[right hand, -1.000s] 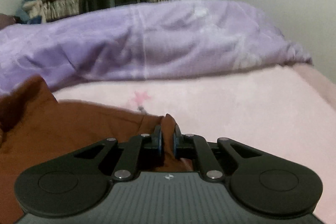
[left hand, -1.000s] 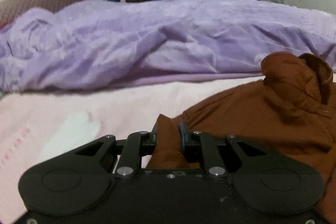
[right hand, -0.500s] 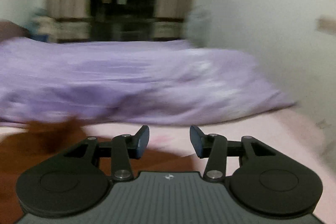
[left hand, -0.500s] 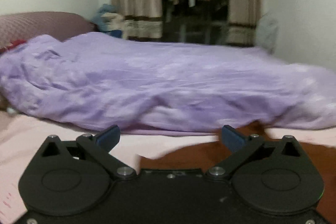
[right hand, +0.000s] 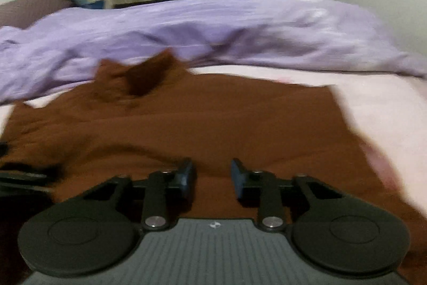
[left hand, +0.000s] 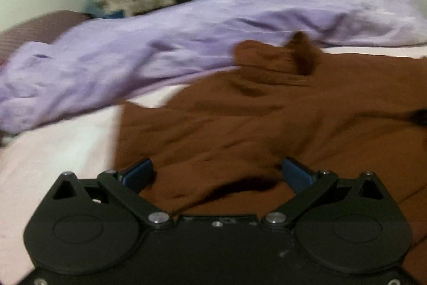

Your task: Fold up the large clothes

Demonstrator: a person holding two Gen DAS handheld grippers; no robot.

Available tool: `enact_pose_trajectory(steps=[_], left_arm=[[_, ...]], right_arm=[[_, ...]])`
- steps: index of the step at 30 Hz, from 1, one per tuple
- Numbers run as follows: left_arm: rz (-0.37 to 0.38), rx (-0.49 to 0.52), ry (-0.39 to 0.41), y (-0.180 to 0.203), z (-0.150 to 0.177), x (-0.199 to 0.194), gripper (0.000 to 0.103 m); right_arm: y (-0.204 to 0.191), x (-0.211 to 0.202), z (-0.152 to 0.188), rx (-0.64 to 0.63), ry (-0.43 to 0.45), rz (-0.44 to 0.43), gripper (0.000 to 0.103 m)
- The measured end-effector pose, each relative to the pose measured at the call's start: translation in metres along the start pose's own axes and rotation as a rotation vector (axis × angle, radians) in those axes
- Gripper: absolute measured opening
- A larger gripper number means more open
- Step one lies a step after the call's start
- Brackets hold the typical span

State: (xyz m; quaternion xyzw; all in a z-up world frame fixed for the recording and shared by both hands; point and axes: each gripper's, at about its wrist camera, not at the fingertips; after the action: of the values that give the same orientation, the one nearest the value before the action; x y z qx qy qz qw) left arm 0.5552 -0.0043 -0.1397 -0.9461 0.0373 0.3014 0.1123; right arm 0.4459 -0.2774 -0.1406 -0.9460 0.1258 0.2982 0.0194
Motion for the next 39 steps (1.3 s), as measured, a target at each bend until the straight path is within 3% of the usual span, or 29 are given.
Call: enact_pose_trajectory(steps=[1,2,3,4,6,8,9,12,15,20,24,27,30,36,39], left_arm=[[-0.042,-0.003,0.003,-0.009,0.002,-0.001,0.103],[-0.015,-0.03,0.0,-0.018,0.006,-0.004,0.103],[0.048,-0.084,-0.022,-0.03,0.011,-0.003,0.103],[0.1,-0.146,-0.042,-0.043,0.015,0.001,0.103],[0.144,-0.216,-0.046,-0.058,0.02,0.003,0.103],[0.123,-0.204,-0.043,-0.058,0.018,-0.002,0.103],[0.107,-0.185,-0.037,-0.051,0.017,-0.006,0.103],[0.087,-0.164,-0.056,-0.046,0.011,-0.017,0.103],[0.075,-0.166,-0.008,-0.051,0.008,-0.054,0.103],[-0.048,-0.136,0.123,-0.077,0.008,-0.138,0.103],[-0.122,-0.137,0.141,-0.11,0.009,-0.177,0.103],[-0.062,-0.195,0.111,-0.12,0.024,-0.194,0.103],[-0.056,-0.236,0.08,-0.1,0.047,-0.205,0.103],[0.079,-0.176,-0.04,-0.018,0.099,-0.196,0.103],[0.076,-0.114,-0.108,0.014,0.115,-0.179,0.103]], right_arm=[[0.015,0.003,0.001,0.026,-0.004,-0.005,0.028],[0.029,0.005,0.002,0.056,-0.008,-0.039,0.023],[0.041,0.007,0.002,0.09,-0.012,-0.052,0.01],[0.049,0.007,0.002,0.112,-0.011,-0.014,0.006],[0.053,0.003,0.004,0.07,0.028,0.178,0.007],[0.057,0.003,0.007,0.037,0.029,0.286,0.027],[0.062,0.006,0.009,0.051,0.01,0.267,0.04],[0.075,-0.007,0.008,0.111,-0.007,0.207,0.039],[0.068,-0.047,0.007,0.09,0.039,0.153,0.039],[0.05,-0.113,0.014,0.039,0.113,0.038,0.045],[0.037,-0.134,0.027,0.044,0.098,-0.046,0.051],[0.019,-0.136,0.045,0.035,0.07,-0.073,0.051],[-0.001,-0.143,0.064,0.012,0.028,-0.098,0.051],[-0.034,-0.155,0.094,-0.007,-0.018,-0.206,0.051],[-0.047,-0.154,0.11,-0.033,-0.055,-0.21,0.047]])
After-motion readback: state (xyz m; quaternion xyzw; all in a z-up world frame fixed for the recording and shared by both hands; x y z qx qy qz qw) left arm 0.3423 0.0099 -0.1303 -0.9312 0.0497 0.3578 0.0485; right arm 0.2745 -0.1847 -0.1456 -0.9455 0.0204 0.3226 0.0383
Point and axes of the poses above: each gripper's, at about its wrist camera, not at the fingertips, and x roughly the way its jaws point, y to its right, z to its underside, and after that the axes turned 6 degrees about z, right-handed
